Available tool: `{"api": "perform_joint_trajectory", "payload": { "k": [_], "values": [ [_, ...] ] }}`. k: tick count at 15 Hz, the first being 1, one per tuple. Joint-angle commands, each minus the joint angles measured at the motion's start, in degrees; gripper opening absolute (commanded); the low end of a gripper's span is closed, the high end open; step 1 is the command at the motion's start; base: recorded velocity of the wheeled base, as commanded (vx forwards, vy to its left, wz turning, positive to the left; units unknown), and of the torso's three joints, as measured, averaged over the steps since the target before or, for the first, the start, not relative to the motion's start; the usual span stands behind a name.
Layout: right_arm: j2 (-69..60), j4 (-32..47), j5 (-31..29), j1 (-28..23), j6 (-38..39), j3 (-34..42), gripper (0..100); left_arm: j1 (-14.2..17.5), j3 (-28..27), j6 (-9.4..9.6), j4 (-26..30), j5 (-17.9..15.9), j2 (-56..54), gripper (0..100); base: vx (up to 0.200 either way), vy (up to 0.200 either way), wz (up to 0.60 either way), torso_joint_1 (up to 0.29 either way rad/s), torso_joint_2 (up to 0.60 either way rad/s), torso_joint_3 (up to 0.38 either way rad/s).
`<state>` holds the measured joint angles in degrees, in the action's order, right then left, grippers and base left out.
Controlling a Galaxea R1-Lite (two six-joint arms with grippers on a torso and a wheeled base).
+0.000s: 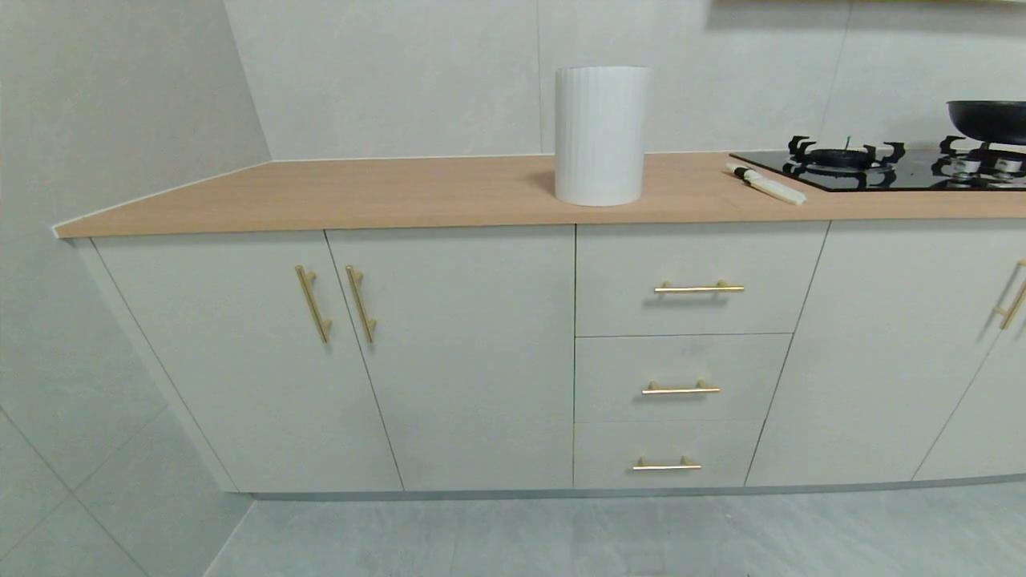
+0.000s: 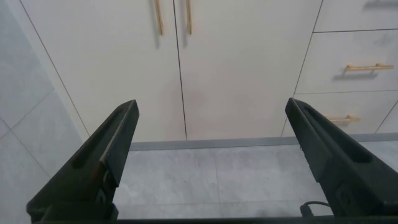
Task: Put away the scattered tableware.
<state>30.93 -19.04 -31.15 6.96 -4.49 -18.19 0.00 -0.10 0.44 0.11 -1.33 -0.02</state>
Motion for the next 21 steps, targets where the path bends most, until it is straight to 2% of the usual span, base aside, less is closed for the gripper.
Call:
{"api": "perform_joint_trajectory", "payload": {
  "k": [1, 2, 3, 6, 8, 9, 11, 14, 17, 21],
  "values": [
    [-23.1, 15.4, -0.1, -3.3, -2.1, -1.6, 100, 0.0, 0.0, 0.0, 0.0, 0.0, 0.0, 100, 0.0, 0.0, 0.0, 0.0, 0.0, 0.0],
    [-27.0, 19.3, -0.5, -4.6, -2.1, -2.1, 100, 0.0, 0.0, 0.0, 0.1, 0.0, 0.0, 100, 0.0, 0.0, 0.0, 0.0, 0.0, 0.0],
    [-28.7, 19.7, 0.0, -6.4, -2.1, -1.9, 100, 0.0, 0.0, 0.0, 0.1, 0.0, 0.0, 100, 0.0, 0.0, 0.0, 0.0, 0.0, 0.0],
    [-30.9, 21.9, 2.9, -7.0, 0.2, 2.1, 100, 0.0, 0.0, 0.0, 0.0, 0.0, 0.0, 100, 0.0, 0.0, 0.0, 0.0, 0.0, 0.0],
    [-30.9, 21.9, 10.0, -7.0, 3.1, 4.9, 100, 0.0, 0.0, 0.0, 0.0, 0.0, 0.0, 100, 0.0, 0.0, 0.0, 0.0, 0.0, 0.0],
    [-30.9, 20.8, 19.3, -7.0, 4.5, 8.5, 100, 0.0, 0.0, 0.0, 0.1, 0.0, 0.0, 100, 0.0, 0.0, 0.0, 0.0, 0.0, 0.0],
    [-30.8, 18.3, 24.4, -7.0, 4.0, 13.4, 100, 0.0, 0.0, 0.0, 0.0, 0.0, 0.0, 100, 0.0, 0.0, 0.0, 0.0, 0.0, 0.0],
    [-30.8, 16.0, 25.6, -7.0, 4.3, 18.2, 100, 0.0, 0.0, 0.0, 0.0, 0.0, 0.0, 100, 0.0, 0.0, 0.0, 0.0, 0.0, 0.0],
    [-30.8, 20.2, 26.9, -7.0, 4.2, 18.0, 100, 0.0, 0.0, 0.0, 0.0, 0.0, 0.0, 100, 0.0, 0.0, 0.0, 0.0, 0.0, 0.0],
    [-30.8, 18.8, 27.9, -7.0, 4.6, 18.2, 100, 0.0, 0.0, 0.09, 0.0, 0.0, 0.0, 100, 0.0, 0.0, 0.0, 0.0, 0.0, 0.0]
  ]
}}
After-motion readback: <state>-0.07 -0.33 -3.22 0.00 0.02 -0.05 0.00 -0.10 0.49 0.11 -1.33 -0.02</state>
